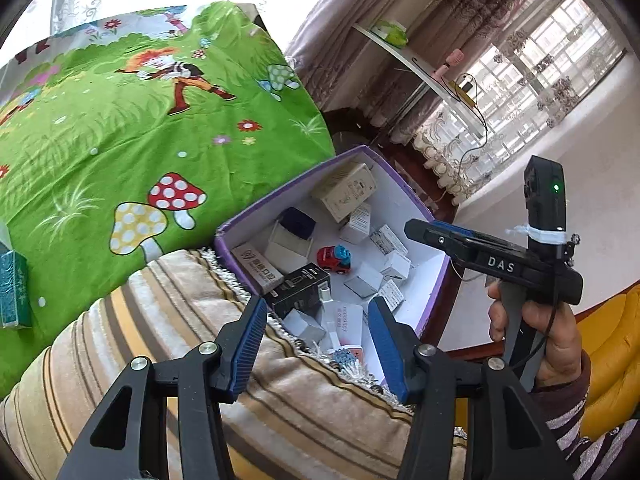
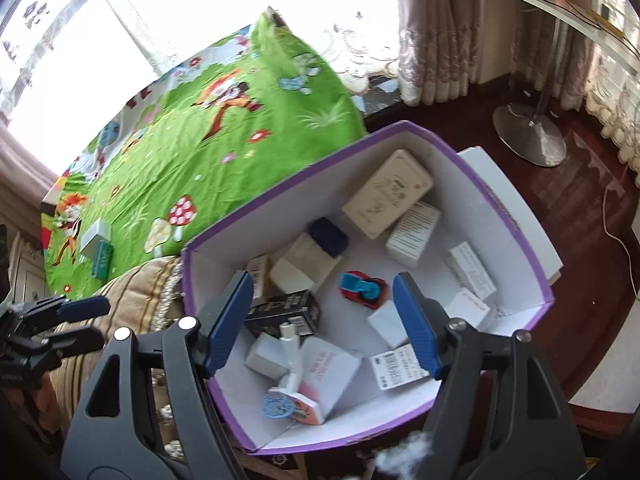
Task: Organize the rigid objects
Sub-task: 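Move both tools back over the last two boxes on the bed, then grasp the white box with the left tool while the right tool grasps the teal box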
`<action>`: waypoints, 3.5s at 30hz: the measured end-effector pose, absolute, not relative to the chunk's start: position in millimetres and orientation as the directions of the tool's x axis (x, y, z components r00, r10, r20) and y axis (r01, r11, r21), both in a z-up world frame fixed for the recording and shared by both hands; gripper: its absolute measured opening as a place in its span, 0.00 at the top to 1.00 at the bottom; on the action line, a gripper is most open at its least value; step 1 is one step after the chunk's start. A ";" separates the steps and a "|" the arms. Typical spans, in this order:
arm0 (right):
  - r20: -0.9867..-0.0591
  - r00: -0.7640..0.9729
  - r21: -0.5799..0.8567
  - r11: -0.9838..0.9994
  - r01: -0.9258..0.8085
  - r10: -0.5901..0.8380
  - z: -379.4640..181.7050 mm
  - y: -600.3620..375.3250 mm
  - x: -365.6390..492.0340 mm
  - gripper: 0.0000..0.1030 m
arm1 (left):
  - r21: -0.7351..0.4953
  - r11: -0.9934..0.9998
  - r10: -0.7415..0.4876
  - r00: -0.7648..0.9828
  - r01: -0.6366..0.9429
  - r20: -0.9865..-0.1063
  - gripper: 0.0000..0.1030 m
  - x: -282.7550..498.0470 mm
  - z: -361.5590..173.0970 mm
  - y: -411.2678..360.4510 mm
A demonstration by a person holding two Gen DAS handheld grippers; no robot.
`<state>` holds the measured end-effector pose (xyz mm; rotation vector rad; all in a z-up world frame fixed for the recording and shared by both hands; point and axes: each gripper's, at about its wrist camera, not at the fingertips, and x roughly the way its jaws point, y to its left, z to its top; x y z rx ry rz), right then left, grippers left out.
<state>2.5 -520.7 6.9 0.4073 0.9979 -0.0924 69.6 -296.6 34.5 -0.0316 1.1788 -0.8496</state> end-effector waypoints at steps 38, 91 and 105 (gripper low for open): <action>-0.894 0.317 0.005 0.717 -0.698 0.315 15.6 -195.6 137.2 0.14 | -0.472 0.881 -0.446 0.407 0.042 -0.797 0.41 144.6 16.8 -18.1; -0.858 0.462 0.119 0.961 -0.249 0.226 1.5 -300.3 197.5 0.22 | -0.215 0.971 -0.170 0.323 -0.109 -0.931 0.00 256.5 -34.5 -71.7; -0.844 0.523 0.138 0.990 0.001 0.117 13.0 -416.4 127.3 0.22 | -0.093 0.993 -0.064 0.314 -0.077 -0.947 0.14 259.3 -46.0 -88.1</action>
